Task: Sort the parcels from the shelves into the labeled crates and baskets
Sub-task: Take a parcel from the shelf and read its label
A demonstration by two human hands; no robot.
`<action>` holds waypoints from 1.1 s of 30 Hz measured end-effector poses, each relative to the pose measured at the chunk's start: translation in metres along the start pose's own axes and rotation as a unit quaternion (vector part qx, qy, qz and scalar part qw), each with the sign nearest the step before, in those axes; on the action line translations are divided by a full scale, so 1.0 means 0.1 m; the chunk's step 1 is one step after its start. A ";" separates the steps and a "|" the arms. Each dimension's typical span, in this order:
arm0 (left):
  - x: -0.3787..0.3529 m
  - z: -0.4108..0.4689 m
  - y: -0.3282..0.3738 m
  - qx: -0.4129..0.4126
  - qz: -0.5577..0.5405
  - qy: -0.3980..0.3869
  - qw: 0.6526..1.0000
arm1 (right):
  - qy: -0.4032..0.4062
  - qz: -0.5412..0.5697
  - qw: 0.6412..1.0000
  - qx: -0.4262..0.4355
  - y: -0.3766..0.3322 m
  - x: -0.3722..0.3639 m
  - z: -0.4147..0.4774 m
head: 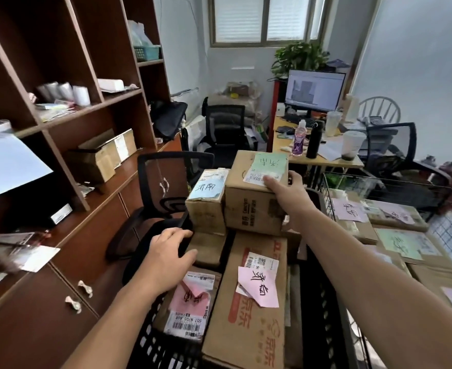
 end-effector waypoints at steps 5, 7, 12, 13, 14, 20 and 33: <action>0.01 0.07 0.03 -0.007 0.000 -0.032 0.999 | -0.033 0.005 0.999 -0.028 0.00 0.04 0.02; 0.04 0.12 0.03 -0.017 -0.003 -0.033 0.999 | -0.028 0.024 0.999 -0.025 0.01 0.03 -0.01; 0.15 0.21 0.05 -0.058 0.002 -0.028 0.998 | 0.070 0.064 0.995 0.041 0.04 0.07 -0.24; 0.17 0.23 0.07 -0.070 0.002 -0.028 0.997 | 0.104 0.033 0.992 0.057 0.04 0.11 -0.31; 0.20 0.24 0.09 -0.086 0.001 -0.029 0.996 | 0.136 -0.006 0.988 0.071 0.03 0.14 -0.39; 0.27 0.25 0.33 -0.205 0.015 -0.017 0.979 | 0.212 -0.290 0.932 0.057 0.07 0.05 -0.90; -0.50 -0.03 1.23 -0.347 0.228 -0.100 0.904 | 0.203 -0.582 0.769 -0.168 0.54 -0.01 -2.34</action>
Point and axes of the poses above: each hand's wrist, its own z-axis towards the middle knuckle, its own x-axis out of the back of the hand, y = z × x, the point moved 9 cm from there along z, towards the middle knuckle, and after that the axes turned 14 degrees about -y, right-handed, at the moved point
